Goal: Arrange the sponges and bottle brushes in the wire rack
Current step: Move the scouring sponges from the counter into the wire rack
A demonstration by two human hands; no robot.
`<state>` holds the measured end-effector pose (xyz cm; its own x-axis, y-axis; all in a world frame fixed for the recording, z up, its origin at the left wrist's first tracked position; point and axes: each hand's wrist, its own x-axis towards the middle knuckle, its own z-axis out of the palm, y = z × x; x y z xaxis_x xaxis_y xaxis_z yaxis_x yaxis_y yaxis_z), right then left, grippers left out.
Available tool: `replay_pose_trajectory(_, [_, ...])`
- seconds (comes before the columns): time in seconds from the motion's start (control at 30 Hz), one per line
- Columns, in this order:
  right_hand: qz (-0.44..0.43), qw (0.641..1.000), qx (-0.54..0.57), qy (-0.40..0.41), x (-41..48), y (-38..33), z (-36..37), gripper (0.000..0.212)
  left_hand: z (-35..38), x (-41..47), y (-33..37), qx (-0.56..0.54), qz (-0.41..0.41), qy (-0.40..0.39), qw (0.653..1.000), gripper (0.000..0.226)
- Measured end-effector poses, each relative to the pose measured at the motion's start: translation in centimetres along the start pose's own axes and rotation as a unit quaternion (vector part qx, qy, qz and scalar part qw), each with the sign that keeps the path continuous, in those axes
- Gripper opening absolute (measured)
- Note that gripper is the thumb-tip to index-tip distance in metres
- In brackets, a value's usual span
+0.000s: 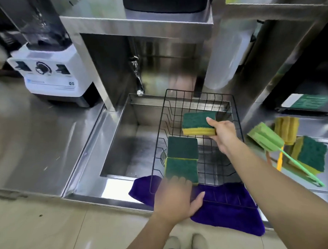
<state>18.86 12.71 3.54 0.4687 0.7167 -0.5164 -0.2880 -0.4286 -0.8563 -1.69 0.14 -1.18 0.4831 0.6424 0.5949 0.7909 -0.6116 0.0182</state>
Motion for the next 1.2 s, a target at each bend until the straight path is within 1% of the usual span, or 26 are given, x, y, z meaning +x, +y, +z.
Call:
replay_pose_trajectory(0.1, [-0.004, 0.999, -0.027, 0.028, 0.3, 0.5, 1.8, 0.037, 0.1, -0.2, -0.1, -0.004, 0.001, -0.007, 1.000, 0.047])
replay_pose_trajectory(0.23, [-0.031, 0.996, -0.063, 0.049, 0.0, 0.8, 3.8, 0.038, 0.0, -0.2, -0.1, -0.008, -0.001, -0.007, 1.000, 0.046])
replay_pose_trajectory(0.3, [-0.037, 0.995, -0.073, 0.048, 0.5, 1.4, 4.3, 0.038, 0.0, -0.1, -0.1, -0.012, -0.001, -0.009, 1.000, 0.044])
replay_pose_trajectory(0.37, [-0.034, 0.994, -0.094, 0.036, 0.5, 1.9, 4.7, 0.030, 0.0, -0.2, -0.1, -0.015, -0.002, -0.012, 1.000, 0.044])
replay_pose_trajectory(0.4, [-0.033, 0.992, -0.121, 0.030, 0.4, 2.1, 4.7, 0.026, 0.0, -0.2, -0.1, -0.016, -0.003, -0.015, 1.000, 0.044])
replay_pose_trajectory(0.47, [-0.039, 0.982, -0.183, 0.020, 0.4, 2.6, 4.7, 0.023, 0.0, -0.2, -0.1, -0.017, -0.003, -0.017, 1.000, 0.044])
replay_pose_trajectory(0.53, [-0.060, 0.964, -0.257, 0.015, 0.5, 2.7, 4.5, 0.028, -0.1, -0.1, -0.1, -0.013, -0.003, -0.018, 1.000, 0.043])
replay_pose_trajectory(0.63, [-0.081, 0.922, -0.379, -0.001, 0.9, 2.2, 4.0, 0.036, -0.1, 0.0, -0.2, -0.012, -0.003, -0.014, 1.000, 0.043])
replay_pose_trajectory(0.73, [-0.065, 0.884, -0.462, -0.030, 0.6, 1.2, 3.7, 0.025, -0.2, 0.1, -0.2, -0.015, -0.004, -0.012, 1.000, 0.043])
replay_pose_trajectory(0.83, [-0.056, 0.847, -0.529, -0.020, -0.4, 0.4, 3.7, 0.038, -0.3, 0.2, -0.2, -0.013, -0.005, -0.020, 1.000, 0.043])
replay_pose_trajectory(0.93, [-0.075, 0.833, -0.548, -0.023, -1.3, 0.0, 3.2, 0.038, -0.4, 0.2, -0.4, -0.006, -0.002, -0.028, 1.000, 0.043])
replay_pose_trajectory(1.0, [-0.091, 0.835, -0.541, -0.041, -1.9, -0.4, 2.5, 0.032, -0.5, 0.2, -0.4, -0.006, -0.002, -0.031, 1.000, 0.043])
replay_pose_trajectory(1.1, [-0.137, 0.841, -0.521, -0.053, -2.9, -1.3, 0.6, 0.021, -0.5, 0.1, -0.5, -0.002, 0.007, -0.036, 0.999, 0.043])
replay_pose_trajectory(1.2, [-0.182, 0.850, -0.495, -0.008, -3.4, -2.6, -2.5, 0.019, -0.4, 0.1, -0.3, -0.009, 0.023, -0.044, 0.999, 0.041])
